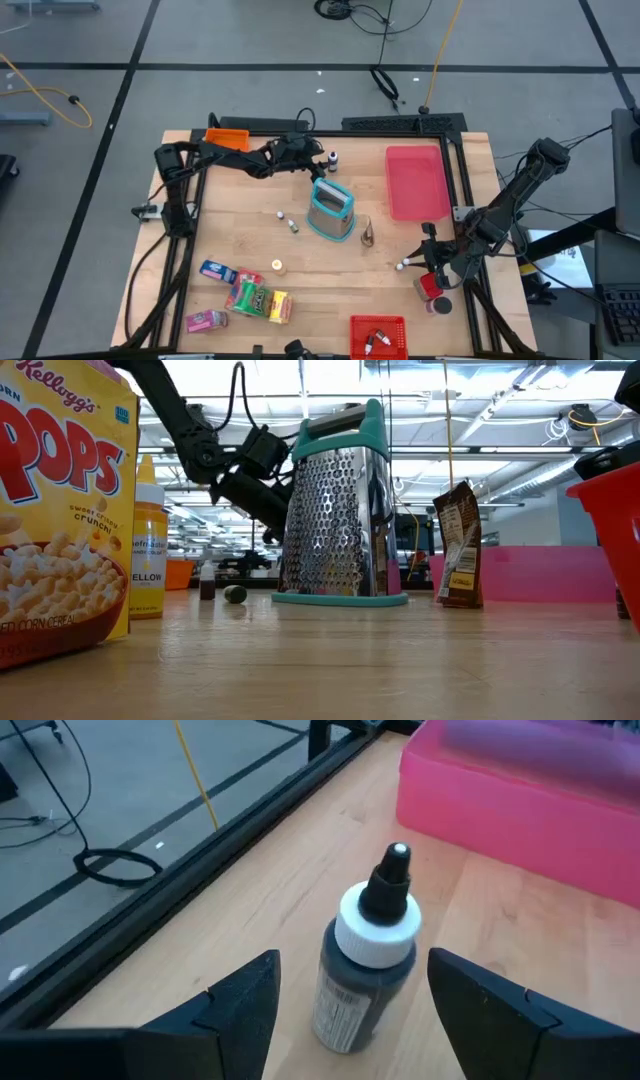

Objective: Pick & Place Kitchen Items
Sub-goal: Put the big black food coloring bottle into the red bin

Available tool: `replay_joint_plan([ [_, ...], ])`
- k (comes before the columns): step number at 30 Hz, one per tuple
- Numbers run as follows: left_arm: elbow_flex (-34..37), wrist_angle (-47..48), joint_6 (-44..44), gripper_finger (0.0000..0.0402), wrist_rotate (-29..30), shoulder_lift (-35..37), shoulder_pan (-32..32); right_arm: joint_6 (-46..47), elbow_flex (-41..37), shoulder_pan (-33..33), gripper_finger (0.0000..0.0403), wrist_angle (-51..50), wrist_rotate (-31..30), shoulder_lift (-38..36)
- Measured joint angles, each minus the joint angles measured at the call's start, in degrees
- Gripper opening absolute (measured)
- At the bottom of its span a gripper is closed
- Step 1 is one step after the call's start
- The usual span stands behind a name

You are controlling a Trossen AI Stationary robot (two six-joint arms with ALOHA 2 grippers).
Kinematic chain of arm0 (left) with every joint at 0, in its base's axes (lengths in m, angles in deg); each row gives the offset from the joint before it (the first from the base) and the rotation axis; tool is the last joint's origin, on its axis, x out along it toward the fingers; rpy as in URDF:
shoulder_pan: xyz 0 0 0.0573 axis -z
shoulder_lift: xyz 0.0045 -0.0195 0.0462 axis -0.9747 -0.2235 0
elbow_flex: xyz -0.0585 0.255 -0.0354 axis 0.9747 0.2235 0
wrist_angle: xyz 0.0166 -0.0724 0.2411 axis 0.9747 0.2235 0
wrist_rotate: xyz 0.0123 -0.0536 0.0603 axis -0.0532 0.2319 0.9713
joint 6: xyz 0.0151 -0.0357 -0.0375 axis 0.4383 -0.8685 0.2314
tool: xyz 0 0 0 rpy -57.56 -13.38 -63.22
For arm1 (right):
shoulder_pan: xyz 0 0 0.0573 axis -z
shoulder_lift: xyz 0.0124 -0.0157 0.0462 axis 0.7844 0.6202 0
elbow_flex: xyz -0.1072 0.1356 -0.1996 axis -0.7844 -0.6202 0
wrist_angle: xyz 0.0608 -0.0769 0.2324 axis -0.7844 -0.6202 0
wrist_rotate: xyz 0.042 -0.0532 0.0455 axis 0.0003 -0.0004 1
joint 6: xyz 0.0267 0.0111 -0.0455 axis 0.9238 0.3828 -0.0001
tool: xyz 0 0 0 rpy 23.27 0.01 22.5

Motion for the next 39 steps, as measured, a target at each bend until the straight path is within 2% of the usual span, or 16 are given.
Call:
replay_joint_plan([
  [4, -0.72, 2.18, 0.20, 0.0255, 1.40, -1.63, -0.03, 0.27, 0.00, -0.01, 0.0087, -0.03, 0.00, 0.00],
  [19, -0.94, 0.73, 1.35, 0.0255, 2.70, -1.43, -0.04, -0.83, 0.00, -0.01, 0.0087, 0.28, 0.00, 0.00],
  [26, -0.97, -7.02, 2.29, 0.0255, 4.02, -1.43, -0.38, -0.87, 0.00, -0.01, 0.0087, 0.39, 0.02, 0.00],
  [32, -3.76, -2.72, 1.87, 0.0255, 2.63, -2.51, -0.84, -0.82, 0.00, 0.00, 0.0087, 0.40, 0.02, 0.00],
  [34, -5.02, -2.80, 1.52, 0.0255, 0.62, -4.25, -0.85, -0.83, 0.00, -0.01, 0.0087, 0.37, 0.02, 0.00],
  [39, -9.26, -0.36, 2.43, 0.0255, 0.09, -8.41, -0.55, -0.82, 0.00, -0.01, 0.0087, 0.39, 0.09, 0.00],
])
